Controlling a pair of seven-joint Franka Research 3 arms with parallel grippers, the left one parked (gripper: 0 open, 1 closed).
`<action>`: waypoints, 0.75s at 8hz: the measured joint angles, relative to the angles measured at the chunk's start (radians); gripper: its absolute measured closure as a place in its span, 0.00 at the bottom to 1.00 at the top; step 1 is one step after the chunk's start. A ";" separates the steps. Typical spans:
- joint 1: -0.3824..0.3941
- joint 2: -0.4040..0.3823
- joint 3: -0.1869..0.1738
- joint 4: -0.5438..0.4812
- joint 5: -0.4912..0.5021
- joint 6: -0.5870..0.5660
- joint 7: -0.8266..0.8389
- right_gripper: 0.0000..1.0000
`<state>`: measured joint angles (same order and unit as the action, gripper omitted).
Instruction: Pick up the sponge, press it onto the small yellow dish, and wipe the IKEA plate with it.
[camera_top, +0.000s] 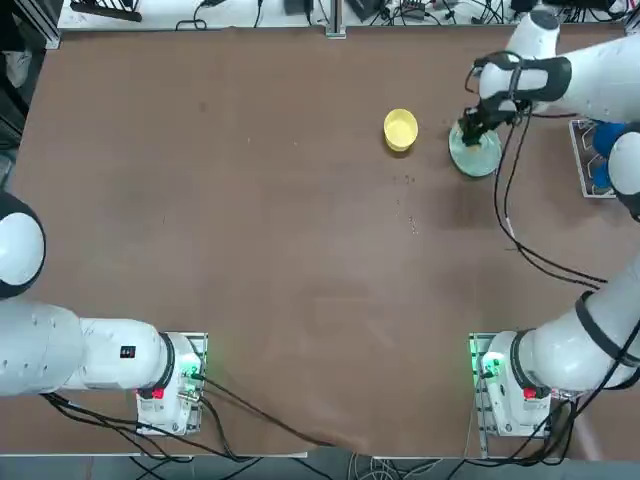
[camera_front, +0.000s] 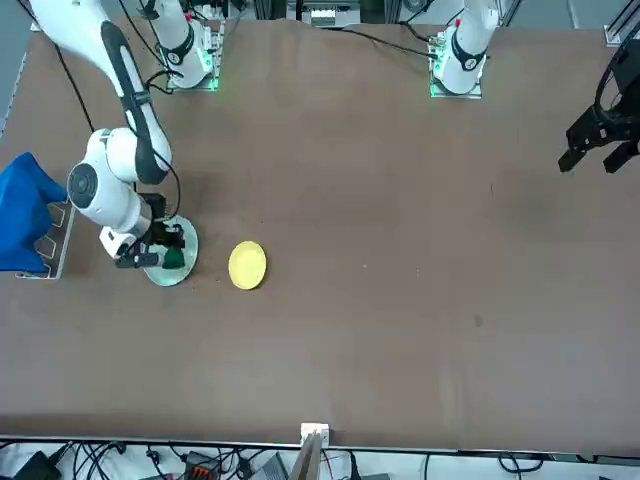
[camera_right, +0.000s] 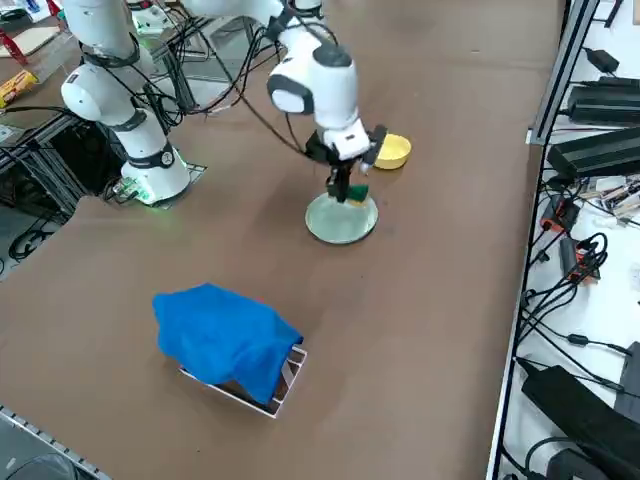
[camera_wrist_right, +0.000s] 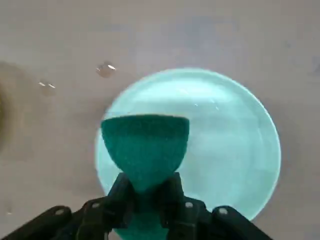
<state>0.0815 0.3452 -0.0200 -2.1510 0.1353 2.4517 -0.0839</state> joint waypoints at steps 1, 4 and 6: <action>-0.008 0.000 0.000 -0.024 0.000 0.018 -0.003 0.70; -0.019 0.001 0.001 -0.067 0.000 0.054 -0.003 0.70; -0.026 0.008 0.001 -0.093 0.000 0.081 -0.003 0.70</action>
<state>0.0557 0.3530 -0.0187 -2.2443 0.1353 2.5328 -0.0870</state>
